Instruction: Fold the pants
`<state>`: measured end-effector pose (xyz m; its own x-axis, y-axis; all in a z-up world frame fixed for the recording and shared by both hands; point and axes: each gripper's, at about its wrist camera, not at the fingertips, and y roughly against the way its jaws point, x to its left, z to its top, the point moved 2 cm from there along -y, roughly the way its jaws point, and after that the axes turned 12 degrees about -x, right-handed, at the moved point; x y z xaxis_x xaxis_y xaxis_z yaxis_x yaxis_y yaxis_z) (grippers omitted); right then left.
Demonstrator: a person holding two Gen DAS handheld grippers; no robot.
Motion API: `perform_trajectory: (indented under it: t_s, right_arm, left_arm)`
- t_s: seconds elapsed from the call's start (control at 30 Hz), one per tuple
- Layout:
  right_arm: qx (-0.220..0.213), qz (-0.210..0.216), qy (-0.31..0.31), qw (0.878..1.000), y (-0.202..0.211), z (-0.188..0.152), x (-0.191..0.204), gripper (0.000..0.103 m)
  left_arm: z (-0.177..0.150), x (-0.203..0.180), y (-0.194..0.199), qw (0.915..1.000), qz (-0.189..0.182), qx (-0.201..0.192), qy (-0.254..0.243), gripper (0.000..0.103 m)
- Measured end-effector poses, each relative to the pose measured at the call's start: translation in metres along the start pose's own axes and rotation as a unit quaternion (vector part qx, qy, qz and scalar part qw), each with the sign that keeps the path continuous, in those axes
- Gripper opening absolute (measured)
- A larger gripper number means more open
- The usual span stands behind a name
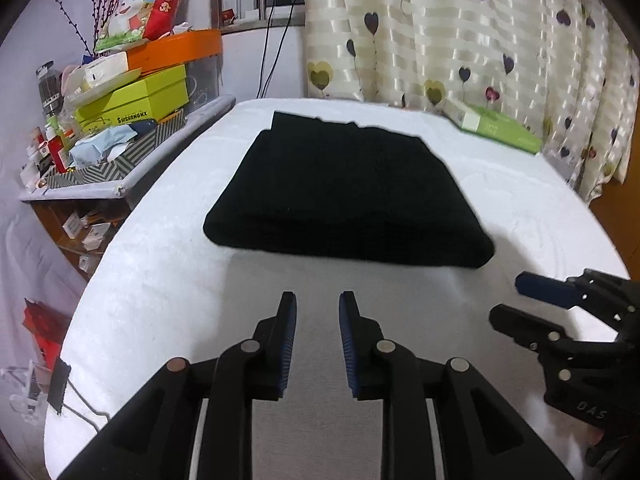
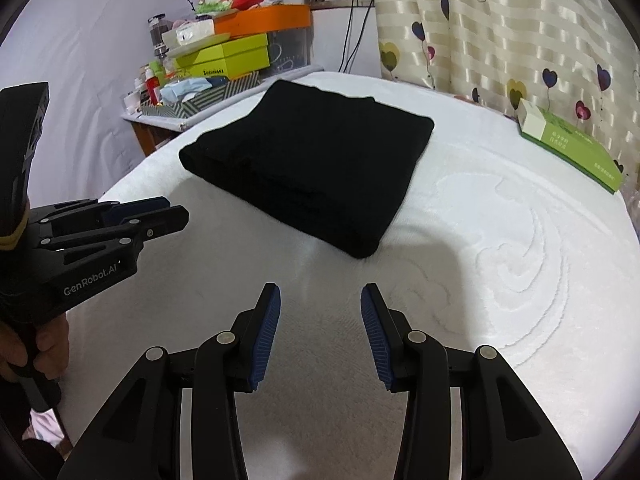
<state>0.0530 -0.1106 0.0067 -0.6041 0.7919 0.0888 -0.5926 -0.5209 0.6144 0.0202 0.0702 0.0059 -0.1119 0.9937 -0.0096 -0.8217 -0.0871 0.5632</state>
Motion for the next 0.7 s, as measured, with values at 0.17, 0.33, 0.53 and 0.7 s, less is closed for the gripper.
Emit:
perform_trajectory:
  t_s: [0.17,0.33,0.53,0.7]
  right_arm:
    - [0.016,-0.005,0.004,1.0,-0.008,-0.002,0.001,0.043]
    - [0.019,-0.008,0.012,1.0,-0.008,-0.003,0.003,0.047]
    - [0.021,-0.01,0.015,1.0,-0.009,-0.004,0.004,0.048]
    - [0.021,-0.012,0.018,1.0,-0.009,-0.004,0.004,0.048]
  left_arm:
    - [-0.003,0.004,-0.008,0.9999,0.014,0.006,-0.002,0.024]
    - [-0.007,0.008,-0.015,0.9996,0.018,0.021,-0.002,0.024]
    - [-0.009,0.004,-0.017,0.9993,0.018,0.029,-0.012,0.027]
    - [-0.009,0.004,-0.018,0.9992,0.02,0.03,-0.015,0.027]
